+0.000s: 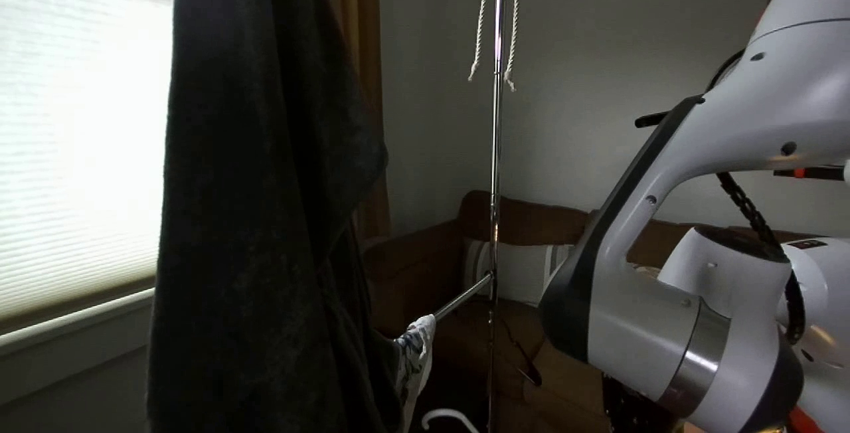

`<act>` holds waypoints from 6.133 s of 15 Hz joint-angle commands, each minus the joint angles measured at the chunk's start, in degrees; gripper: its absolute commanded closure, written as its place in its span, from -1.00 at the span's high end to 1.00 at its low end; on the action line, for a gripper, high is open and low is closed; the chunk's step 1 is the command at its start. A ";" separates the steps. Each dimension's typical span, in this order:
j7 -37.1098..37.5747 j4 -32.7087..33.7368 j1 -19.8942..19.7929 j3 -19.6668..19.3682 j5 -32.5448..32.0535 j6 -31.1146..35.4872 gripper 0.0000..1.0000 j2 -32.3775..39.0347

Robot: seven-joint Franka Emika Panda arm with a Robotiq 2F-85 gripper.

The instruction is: Move the white clothes hanger from the bottom rail to the top rail

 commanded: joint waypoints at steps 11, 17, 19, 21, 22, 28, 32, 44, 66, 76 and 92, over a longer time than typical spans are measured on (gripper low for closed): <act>1.09 -0.62 0.10 10.89 -0.10 1.96 -0.96 -6.13; 30.27 -1.31 -7.47 28.84 -0.15 12.84 -0.96 -8.79; 38.66 -1.10 -2.51 27.51 -0.16 19.74 -0.96 -10.91; 45.97 -2.65 -4.00 34.26 3.14 23.58 -0.96 -11.67; 48.94 -3.13 -4.51 35.57 2.70 24.20 -0.96 -12.38; 67.39 -5.29 -2.25 37.60 -0.10 28.37 -0.96 -14.32; 58.50 0.59 -12.80 45.36 0.87 23.98 -0.96 -8.99; 49.73 -3.09 -45.59 64.25 -17.60 33.87 -0.96 -24.65; -6.42 6.57 -78.19 65.59 -0.78 34.29 -0.96 -52.96; -16.45 20.01 -88.96 57.95 0.63 34.07 -0.96 -46.86; -22.60 33.47 -93.48 54.95 0.33 33.13 -0.85 -35.42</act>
